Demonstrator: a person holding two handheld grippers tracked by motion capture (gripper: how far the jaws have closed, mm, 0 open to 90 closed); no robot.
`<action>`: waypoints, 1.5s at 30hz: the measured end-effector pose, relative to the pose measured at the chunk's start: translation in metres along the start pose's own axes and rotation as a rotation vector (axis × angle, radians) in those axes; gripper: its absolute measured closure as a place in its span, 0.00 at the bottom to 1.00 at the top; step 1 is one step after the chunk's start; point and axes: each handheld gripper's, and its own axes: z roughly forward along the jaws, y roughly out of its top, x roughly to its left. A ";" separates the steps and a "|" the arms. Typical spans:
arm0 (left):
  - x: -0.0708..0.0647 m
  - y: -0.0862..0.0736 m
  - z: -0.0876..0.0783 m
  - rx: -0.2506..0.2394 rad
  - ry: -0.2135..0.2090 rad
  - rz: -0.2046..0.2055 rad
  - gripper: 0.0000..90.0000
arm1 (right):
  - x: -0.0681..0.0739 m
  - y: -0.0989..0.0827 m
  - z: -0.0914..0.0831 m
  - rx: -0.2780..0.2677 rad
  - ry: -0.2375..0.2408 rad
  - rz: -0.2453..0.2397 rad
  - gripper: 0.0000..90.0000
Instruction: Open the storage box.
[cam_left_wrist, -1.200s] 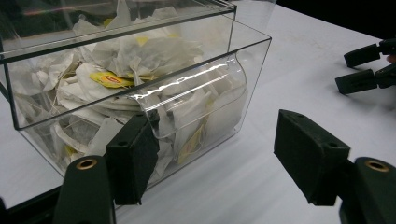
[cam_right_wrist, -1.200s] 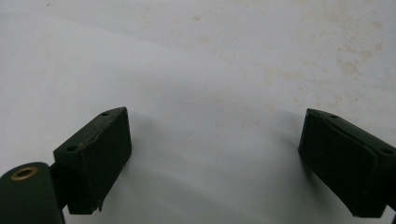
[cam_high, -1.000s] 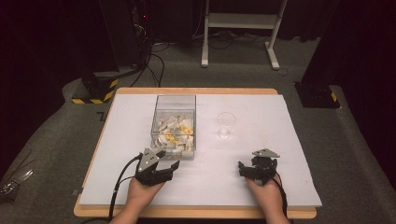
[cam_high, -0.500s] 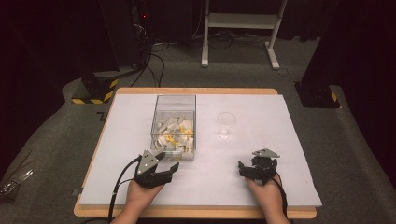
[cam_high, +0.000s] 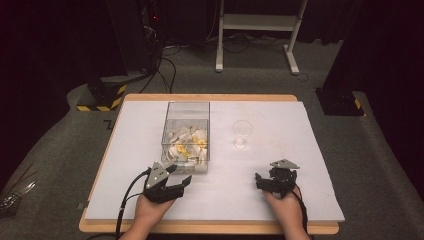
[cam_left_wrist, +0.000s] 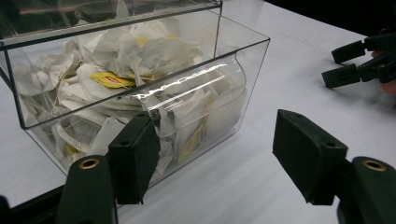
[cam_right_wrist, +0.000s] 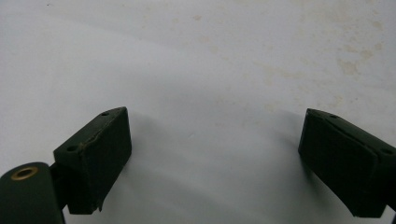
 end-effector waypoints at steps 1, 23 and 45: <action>0.000 0.000 0.000 0.000 -0.001 0.002 0.36 | 0.000 0.000 0.000 0.000 0.000 0.000 0.10; -0.005 -0.005 -0.011 -0.013 -0.012 0.003 0.36 | 0.000 0.000 0.000 0.000 0.000 0.000 0.11; 0.031 0.022 -0.046 -0.063 0.108 0.001 0.42 | 0.000 0.000 0.000 -0.001 -0.001 -0.002 0.11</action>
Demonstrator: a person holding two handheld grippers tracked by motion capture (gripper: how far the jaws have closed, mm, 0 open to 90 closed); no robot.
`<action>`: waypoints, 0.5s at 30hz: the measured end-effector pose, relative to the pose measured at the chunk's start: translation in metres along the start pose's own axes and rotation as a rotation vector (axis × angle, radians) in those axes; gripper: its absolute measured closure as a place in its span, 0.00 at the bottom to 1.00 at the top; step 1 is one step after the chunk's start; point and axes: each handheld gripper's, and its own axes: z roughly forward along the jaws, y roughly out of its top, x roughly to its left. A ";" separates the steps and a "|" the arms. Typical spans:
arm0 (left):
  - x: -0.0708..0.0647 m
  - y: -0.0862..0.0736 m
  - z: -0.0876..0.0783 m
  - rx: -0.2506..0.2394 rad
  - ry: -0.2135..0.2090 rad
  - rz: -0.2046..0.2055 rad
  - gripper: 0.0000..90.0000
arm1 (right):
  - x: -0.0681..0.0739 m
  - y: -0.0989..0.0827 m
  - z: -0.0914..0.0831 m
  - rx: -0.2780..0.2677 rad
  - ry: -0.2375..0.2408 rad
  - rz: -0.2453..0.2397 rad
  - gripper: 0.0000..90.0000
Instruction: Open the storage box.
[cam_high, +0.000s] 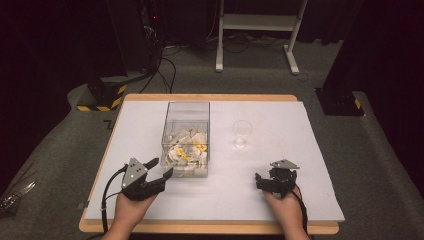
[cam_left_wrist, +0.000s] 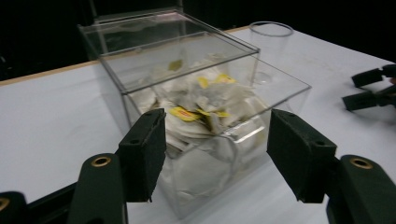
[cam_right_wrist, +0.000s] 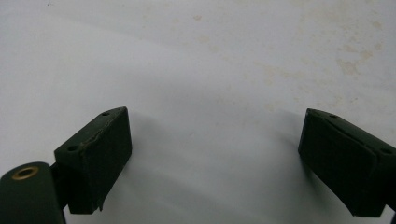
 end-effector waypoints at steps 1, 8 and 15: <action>0.003 0.001 0.002 0.004 0.011 0.000 0.40 | 0.000 0.000 0.000 0.000 0.000 0.000 0.11; 0.019 0.006 0.018 0.027 0.079 0.002 0.51 | 0.000 0.000 0.000 0.000 0.001 0.000 0.11; 0.021 -0.001 0.034 0.043 0.098 -0.014 0.62 | 0.000 0.000 0.000 0.000 0.001 0.000 0.11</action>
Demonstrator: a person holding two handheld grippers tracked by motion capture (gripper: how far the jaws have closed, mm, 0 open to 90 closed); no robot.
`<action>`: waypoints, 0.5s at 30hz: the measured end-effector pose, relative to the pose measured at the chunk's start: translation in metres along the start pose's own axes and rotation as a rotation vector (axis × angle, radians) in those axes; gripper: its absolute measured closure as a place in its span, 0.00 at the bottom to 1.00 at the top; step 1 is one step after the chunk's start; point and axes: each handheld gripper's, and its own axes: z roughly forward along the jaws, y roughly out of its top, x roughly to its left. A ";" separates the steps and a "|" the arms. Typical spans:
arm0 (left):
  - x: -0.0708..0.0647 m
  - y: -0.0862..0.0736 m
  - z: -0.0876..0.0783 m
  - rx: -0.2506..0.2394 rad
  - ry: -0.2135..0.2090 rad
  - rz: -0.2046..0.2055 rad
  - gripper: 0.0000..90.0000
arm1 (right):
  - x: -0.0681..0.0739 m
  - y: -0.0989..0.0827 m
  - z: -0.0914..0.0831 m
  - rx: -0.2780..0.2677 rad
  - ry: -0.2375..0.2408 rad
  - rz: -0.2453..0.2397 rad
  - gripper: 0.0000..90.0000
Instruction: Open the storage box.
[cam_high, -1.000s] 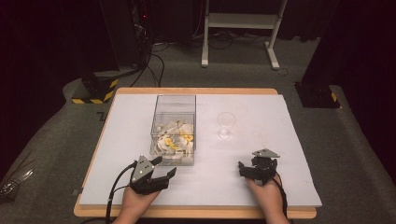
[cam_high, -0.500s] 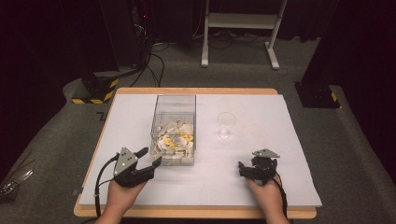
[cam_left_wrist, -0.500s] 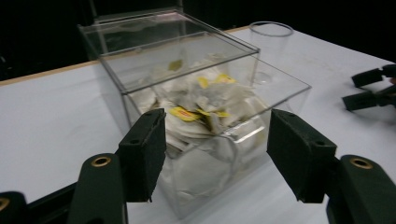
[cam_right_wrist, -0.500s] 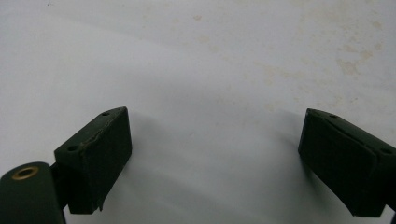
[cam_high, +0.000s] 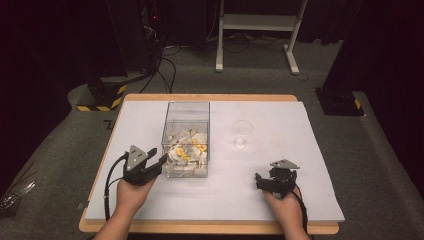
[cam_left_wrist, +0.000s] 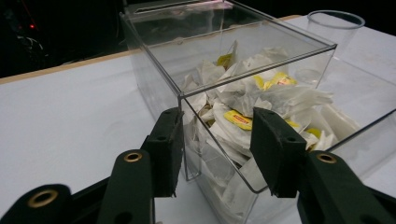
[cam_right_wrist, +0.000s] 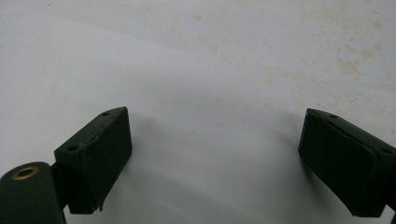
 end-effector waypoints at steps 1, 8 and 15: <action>0.000 -0.001 0.003 0.000 0.005 0.000 0.63 | 0.000 0.000 0.000 0.000 0.000 0.000 0.11; 0.000 -0.007 0.015 0.004 0.010 -0.028 0.66 | 0.000 0.000 0.000 0.000 0.001 0.000 0.11; 0.000 -0.009 0.018 -0.008 0.002 -0.043 0.70 | 0.000 0.000 0.000 0.000 0.001 0.000 0.11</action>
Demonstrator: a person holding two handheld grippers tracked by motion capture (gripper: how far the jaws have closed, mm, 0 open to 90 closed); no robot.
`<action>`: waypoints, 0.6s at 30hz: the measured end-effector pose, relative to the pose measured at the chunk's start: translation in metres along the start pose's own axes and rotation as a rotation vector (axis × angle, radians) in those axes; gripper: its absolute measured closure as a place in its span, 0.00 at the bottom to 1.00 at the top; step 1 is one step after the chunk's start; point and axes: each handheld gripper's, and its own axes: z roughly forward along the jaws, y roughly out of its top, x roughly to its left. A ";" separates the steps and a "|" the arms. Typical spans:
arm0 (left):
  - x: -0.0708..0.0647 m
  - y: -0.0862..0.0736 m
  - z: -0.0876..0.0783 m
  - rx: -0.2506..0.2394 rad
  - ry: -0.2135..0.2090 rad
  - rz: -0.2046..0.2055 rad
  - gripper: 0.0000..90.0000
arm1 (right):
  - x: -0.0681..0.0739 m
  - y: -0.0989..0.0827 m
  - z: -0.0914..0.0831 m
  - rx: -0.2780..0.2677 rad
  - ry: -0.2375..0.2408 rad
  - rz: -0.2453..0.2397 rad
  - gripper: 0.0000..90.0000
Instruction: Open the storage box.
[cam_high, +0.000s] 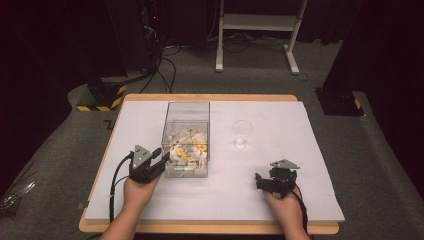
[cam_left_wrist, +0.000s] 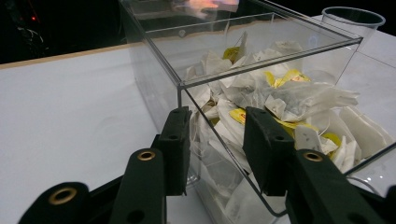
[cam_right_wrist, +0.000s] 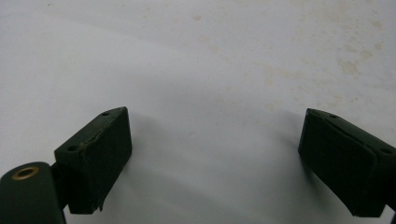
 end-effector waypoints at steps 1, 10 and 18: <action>0.000 0.000 0.000 -0.001 -0.003 0.001 0.70 | 0.000 0.000 0.000 0.000 0.000 0.000 0.11; 0.000 -0.005 -0.002 -0.011 0.003 -0.019 0.68 | 0.000 0.000 0.000 0.000 -0.001 0.000 0.11; -0.002 -0.008 -0.007 -0.016 -0.029 -0.017 0.72 | 0.000 0.000 0.000 0.000 -0.001 -0.001 0.11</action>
